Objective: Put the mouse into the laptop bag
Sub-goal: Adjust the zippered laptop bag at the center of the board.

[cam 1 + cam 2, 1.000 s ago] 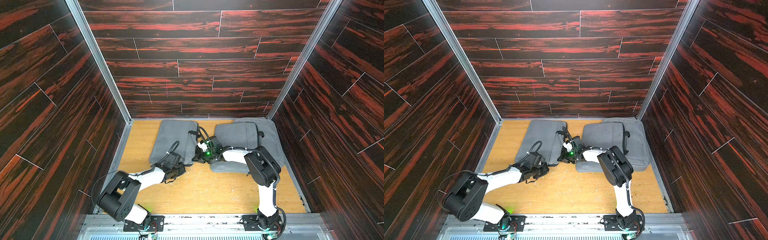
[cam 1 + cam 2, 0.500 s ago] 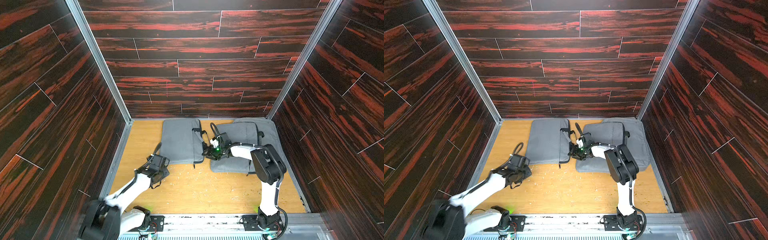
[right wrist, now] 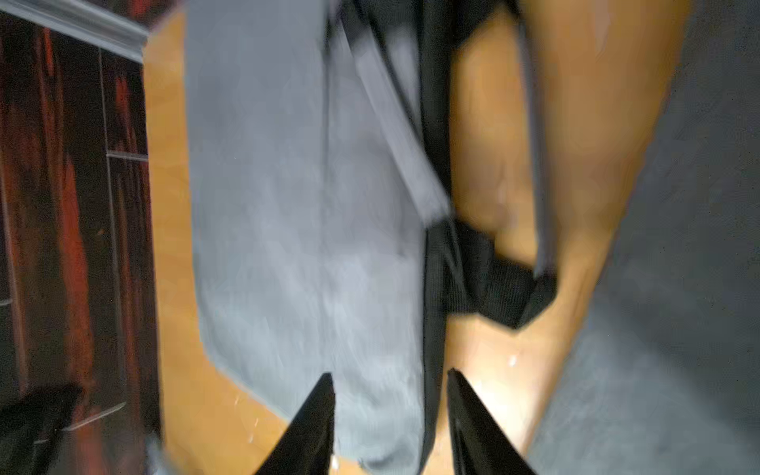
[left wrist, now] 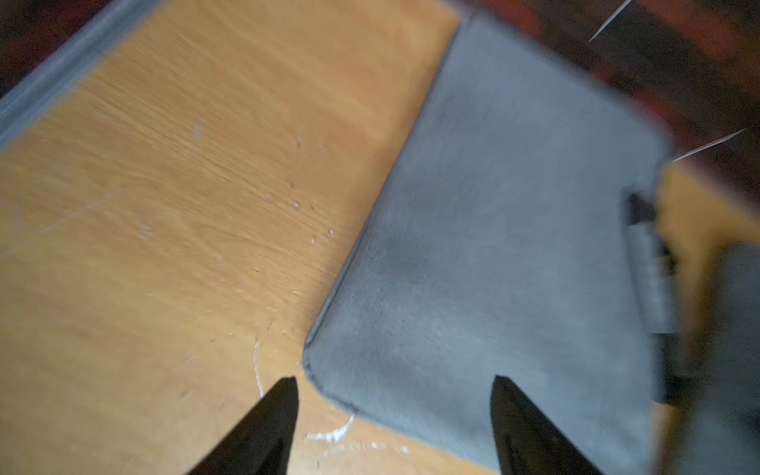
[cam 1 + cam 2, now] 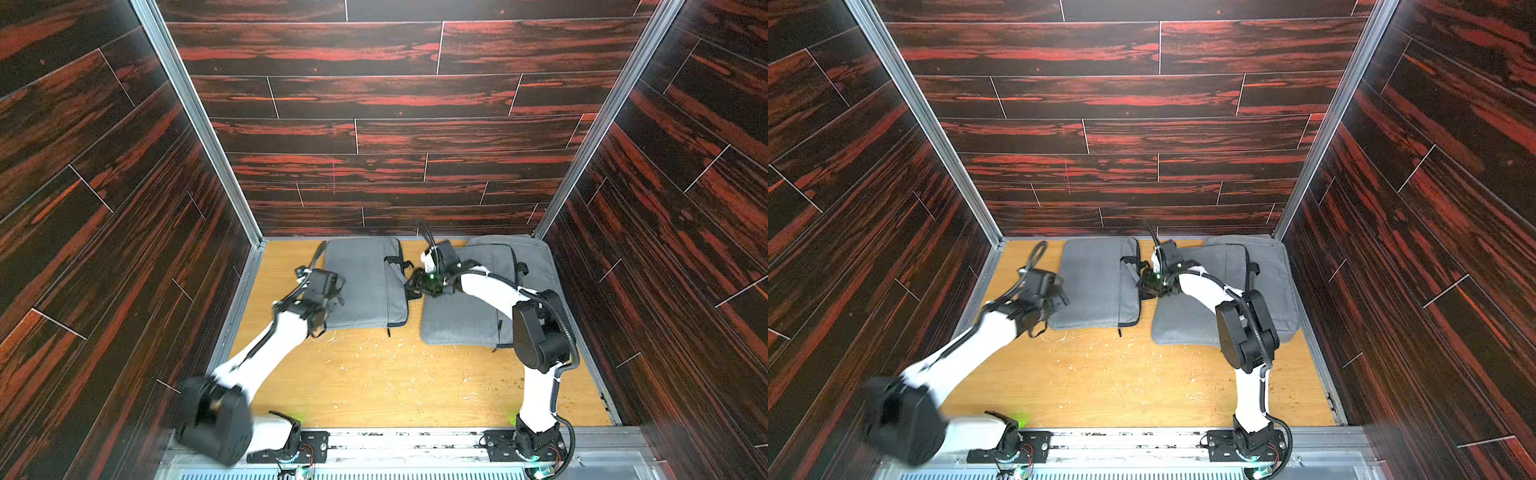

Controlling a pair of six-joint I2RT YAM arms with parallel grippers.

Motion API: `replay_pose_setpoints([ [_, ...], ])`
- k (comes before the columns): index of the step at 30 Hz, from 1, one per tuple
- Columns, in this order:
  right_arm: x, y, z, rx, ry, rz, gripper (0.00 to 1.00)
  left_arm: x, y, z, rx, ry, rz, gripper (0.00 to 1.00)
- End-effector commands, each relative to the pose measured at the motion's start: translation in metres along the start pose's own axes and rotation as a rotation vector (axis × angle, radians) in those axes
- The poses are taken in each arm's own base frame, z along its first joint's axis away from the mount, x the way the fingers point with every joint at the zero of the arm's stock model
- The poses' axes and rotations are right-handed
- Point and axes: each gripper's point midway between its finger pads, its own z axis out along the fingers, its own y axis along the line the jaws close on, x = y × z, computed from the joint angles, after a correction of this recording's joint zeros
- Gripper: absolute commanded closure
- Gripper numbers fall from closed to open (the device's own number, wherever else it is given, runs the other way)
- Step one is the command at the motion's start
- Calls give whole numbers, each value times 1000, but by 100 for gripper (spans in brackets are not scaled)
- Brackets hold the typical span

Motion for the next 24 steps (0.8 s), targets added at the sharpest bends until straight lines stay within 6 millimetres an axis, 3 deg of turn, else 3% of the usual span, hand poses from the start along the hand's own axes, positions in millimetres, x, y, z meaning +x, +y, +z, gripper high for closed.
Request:
replay_pose_setpoints([
  [1, 11, -36, 28, 148, 70, -8, 53, -13, -8, 14, -6, -10, 17, 18],
  [7, 9, -40, 60, 144, 119, 13, 52, -9, -4, 49, -19, 58, 0, 12],
  [13, 16, -32, 88, 66, 180, 48, 53, 5, 7, 74, -36, 142, -17, 11],
  [18, 24, -12, 109, -12, 227, 50, 72, 19, 24, 94, -47, 204, -76, 11],
  [21, 30, 2, 121, -28, 251, 29, 89, 26, 36, 99, -42, 227, -123, 11],
  [24, 36, 18, 132, -31, 272, 0, 100, 30, 49, 97, -44, 232, -165, 12],
])
